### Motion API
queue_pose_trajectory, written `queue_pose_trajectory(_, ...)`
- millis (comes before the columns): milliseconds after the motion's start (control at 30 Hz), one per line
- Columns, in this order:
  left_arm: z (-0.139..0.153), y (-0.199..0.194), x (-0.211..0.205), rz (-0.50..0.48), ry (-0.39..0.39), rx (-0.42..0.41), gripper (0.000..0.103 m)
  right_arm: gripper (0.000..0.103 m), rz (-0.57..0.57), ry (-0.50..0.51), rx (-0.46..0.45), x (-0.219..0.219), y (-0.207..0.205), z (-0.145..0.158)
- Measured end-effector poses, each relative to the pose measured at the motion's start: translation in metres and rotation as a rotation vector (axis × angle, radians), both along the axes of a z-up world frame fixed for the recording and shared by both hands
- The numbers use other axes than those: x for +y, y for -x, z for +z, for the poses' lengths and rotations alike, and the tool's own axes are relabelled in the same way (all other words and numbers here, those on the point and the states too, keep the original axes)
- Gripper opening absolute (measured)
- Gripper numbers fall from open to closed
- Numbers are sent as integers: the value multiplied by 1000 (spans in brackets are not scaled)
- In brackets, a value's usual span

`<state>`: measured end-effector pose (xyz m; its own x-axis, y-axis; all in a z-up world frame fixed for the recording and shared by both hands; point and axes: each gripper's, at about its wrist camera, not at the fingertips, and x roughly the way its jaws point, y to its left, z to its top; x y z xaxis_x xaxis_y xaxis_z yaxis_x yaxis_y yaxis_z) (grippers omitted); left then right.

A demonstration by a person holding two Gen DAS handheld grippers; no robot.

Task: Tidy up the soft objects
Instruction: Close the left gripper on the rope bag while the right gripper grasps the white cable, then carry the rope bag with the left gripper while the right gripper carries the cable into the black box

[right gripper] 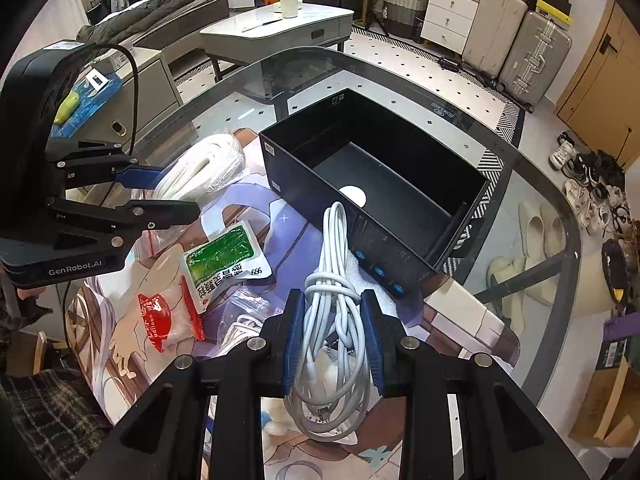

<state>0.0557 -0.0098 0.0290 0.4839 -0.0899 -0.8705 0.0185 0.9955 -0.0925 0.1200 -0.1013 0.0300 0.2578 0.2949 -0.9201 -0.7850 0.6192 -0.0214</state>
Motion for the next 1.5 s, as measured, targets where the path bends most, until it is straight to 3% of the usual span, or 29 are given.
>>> queue_pose_trajectory(833,44,-55,-1,-49,-14,-59,31,29,-102,-122,-52,-4,-50,62)
queue_pose_trajectory(1500,35,-117,1,-64,14,-46,31,29,-140,-173,-32,18,-116,63)
